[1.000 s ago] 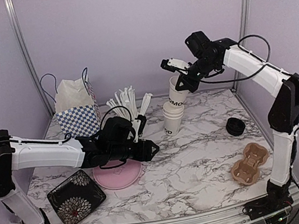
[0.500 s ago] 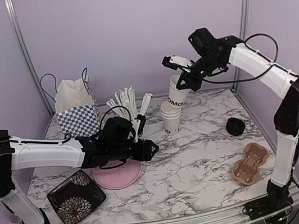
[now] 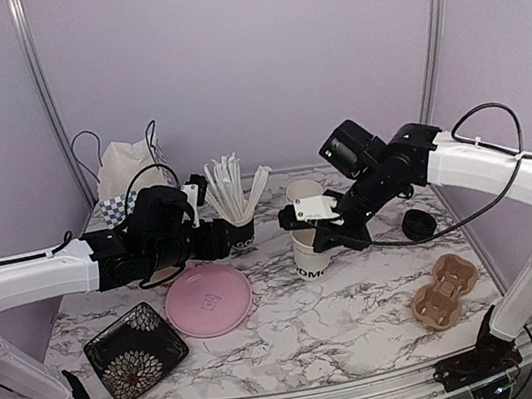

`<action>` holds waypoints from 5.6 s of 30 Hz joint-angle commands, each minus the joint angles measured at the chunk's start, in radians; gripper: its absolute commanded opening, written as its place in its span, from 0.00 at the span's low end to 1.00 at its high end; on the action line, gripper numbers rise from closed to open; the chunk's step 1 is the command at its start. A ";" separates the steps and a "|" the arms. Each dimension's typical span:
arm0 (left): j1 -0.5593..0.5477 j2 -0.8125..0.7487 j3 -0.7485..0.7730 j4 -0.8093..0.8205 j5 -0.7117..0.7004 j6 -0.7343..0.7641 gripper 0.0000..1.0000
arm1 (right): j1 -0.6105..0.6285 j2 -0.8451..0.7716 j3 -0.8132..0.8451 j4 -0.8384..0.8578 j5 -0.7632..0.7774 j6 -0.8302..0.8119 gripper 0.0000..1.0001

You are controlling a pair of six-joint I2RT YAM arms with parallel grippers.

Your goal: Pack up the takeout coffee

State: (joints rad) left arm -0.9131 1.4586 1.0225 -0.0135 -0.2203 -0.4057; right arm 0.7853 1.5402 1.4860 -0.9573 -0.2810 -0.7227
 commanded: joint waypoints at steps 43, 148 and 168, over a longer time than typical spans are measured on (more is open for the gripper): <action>0.087 0.002 -0.012 -0.041 0.054 0.047 0.67 | 0.273 0.001 -0.172 0.177 -0.010 -0.117 0.33; -0.155 0.337 0.013 1.256 0.338 0.490 0.79 | -0.454 -0.169 -0.030 0.111 -1.044 0.256 0.04; -0.159 0.538 0.280 1.241 0.479 0.534 0.90 | -0.443 -0.187 -0.057 0.103 -1.119 0.248 0.07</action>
State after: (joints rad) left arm -1.0687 1.9678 1.2640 1.2060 0.2291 0.0978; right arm 0.3283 1.3682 1.4242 -0.8471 -1.3617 -0.4713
